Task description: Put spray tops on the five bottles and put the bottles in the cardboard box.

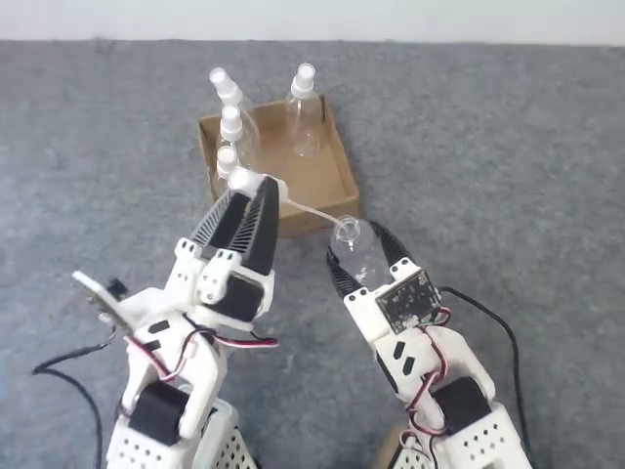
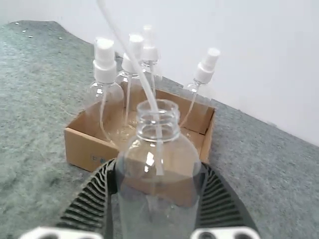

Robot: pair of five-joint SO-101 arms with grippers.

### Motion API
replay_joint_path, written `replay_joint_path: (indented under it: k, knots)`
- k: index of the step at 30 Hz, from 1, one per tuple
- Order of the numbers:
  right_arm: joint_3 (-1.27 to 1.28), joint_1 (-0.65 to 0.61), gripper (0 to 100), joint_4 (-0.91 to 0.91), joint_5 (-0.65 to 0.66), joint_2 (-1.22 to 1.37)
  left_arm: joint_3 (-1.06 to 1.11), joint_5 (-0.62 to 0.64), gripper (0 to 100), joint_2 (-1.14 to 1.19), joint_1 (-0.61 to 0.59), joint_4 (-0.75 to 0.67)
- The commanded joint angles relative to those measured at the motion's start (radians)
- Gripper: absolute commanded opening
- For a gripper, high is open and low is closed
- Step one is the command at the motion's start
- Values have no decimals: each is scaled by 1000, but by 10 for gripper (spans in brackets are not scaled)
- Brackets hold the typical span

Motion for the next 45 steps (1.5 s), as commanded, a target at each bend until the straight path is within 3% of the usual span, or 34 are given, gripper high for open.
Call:
replay_joint_path:
  k: [1,8,21,29,36,42,45]
  knots:
    - [20,-30,33,-27,12,-16,10,-94,12,-18,84,28]
    - [20,-56,33,-19,12,-16,10,-186,13,-18,204,120]
    - [20,-56,33,-18,29,-16,31,-187,16,-15,201,132]
    - [20,-91,33,28,101,-16,30,-278,18,-15,204,173]
    - [20,-93,33,30,101,-16,24,-279,140,-17,207,242]
    - [20,-93,33,30,101,-16,10,-281,145,-17,201,249]
    - [20,-88,33,31,101,-16,-65,-281,145,-17,199,338]
